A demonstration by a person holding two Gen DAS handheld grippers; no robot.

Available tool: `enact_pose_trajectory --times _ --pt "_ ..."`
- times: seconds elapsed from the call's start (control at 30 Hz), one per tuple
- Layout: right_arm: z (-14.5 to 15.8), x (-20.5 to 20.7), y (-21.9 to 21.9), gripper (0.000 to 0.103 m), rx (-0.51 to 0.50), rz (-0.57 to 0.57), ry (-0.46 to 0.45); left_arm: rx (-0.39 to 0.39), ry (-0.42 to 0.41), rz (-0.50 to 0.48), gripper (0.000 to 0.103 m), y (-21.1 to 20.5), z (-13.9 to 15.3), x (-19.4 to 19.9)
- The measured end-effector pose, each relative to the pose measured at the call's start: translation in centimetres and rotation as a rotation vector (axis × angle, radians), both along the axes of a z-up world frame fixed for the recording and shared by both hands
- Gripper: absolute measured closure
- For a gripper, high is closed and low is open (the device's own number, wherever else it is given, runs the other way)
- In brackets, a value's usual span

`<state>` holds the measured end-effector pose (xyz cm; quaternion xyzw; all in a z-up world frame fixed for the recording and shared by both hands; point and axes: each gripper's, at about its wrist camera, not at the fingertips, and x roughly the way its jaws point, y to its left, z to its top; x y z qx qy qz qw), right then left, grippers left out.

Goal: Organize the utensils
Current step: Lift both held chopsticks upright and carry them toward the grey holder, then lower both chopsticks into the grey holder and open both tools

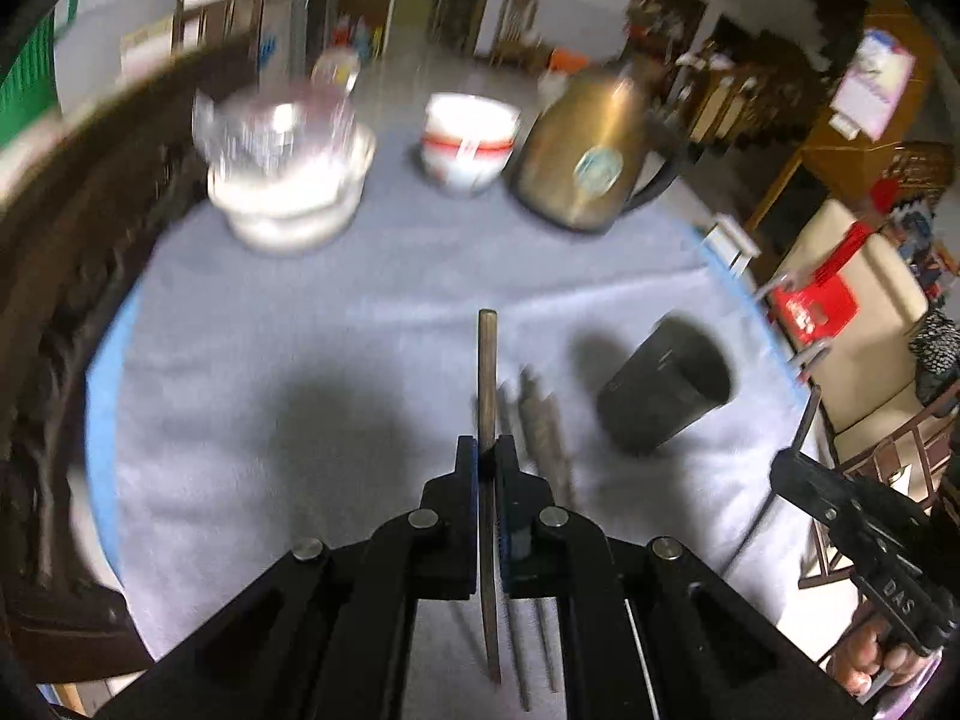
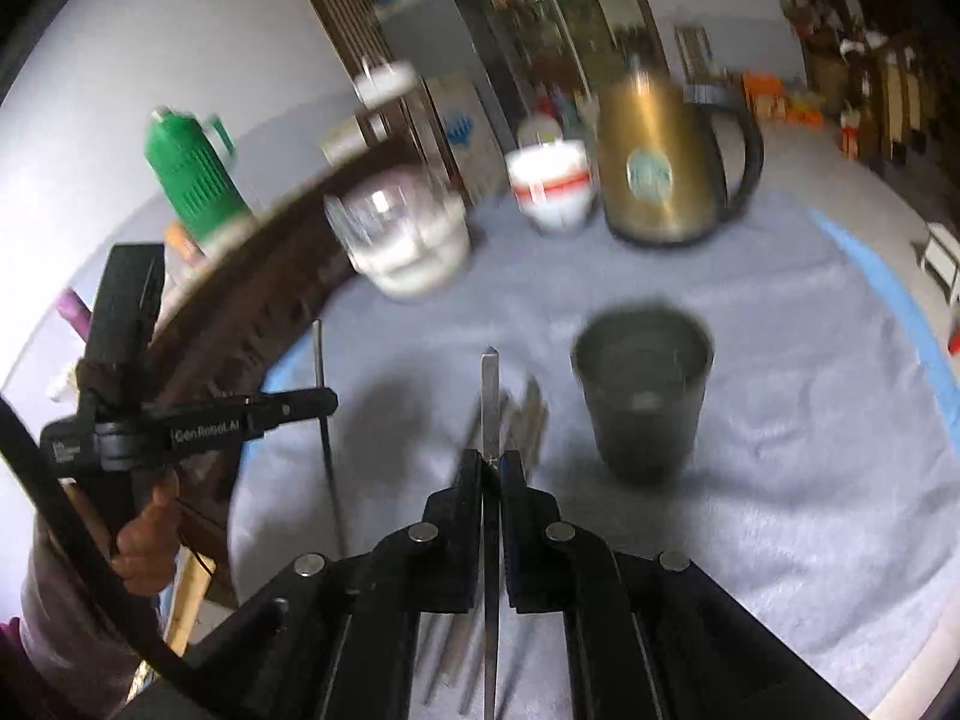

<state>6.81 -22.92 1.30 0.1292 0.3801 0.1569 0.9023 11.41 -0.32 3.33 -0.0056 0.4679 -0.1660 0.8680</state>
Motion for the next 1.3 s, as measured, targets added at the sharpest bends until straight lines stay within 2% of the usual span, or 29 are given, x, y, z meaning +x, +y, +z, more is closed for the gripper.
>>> enact_pose_trajectory --times 0.2,0.37,0.5,0.6,0.7,0.8,0.97,1.17,1.2,1.27,1.3 --pt "5.4 -1.8 -1.2 0.097 0.049 -0.094 -0.198 -0.078 -0.170 -0.031 0.098 -1.9 6.1 -0.7" --pt "9.0 -1.7 -3.1 0.097 0.041 -0.193 -0.335 -0.130 -0.295 -0.011 0.098 -4.0 10.7 0.0" --pt "11.4 -0.9 -5.3 0.097 0.033 -0.270 -0.404 -0.197 -0.356 0.016 0.098 -5.7 12.6 0.5" --pt "12.6 -0.1 -6.5 0.097 0.009 -0.326 -0.437 -0.216 -0.401 0.035 0.098 -7.6 12.5 1.3" --pt "12.5 0.4 -7.0 0.097 -0.018 -0.365 -0.443 -0.238 -0.404 0.059 0.098 -9.1 11.4 2.3" --pt "11.4 1.2 -7.3 0.097 -0.044 -0.380 -0.408 -0.228 -0.388 0.073 0.098 -10.2 9.7 3.1" --pt "8.5 2.3 -7.5 0.097 -0.064 -0.369 -0.301 -0.176 -0.273 0.076 0.098 -11.2 5.0 4.4" --pt "5.1 3.3 -8.1 0.093 0.020 -0.352 -0.163 -0.113 -0.132 0.032 0.096 -11.1 2.0 4.9" --pt "4.8 3.4 -8.5 0.091 0.054 -0.343 -0.136 -0.112 -0.115 0.021 0.094 -10.9 1.9 4.6" --pt "4.2 3.4 -8.6 0.087 0.109 -0.335 -0.100 -0.106 -0.113 0.007 0.081 -10.4 1.8 4.0" --pt "4.0 3.2 -8.9 0.076 0.138 -0.331 -0.091 -0.102 -0.115 0.001 0.062 -10.0 1.7 3.5"
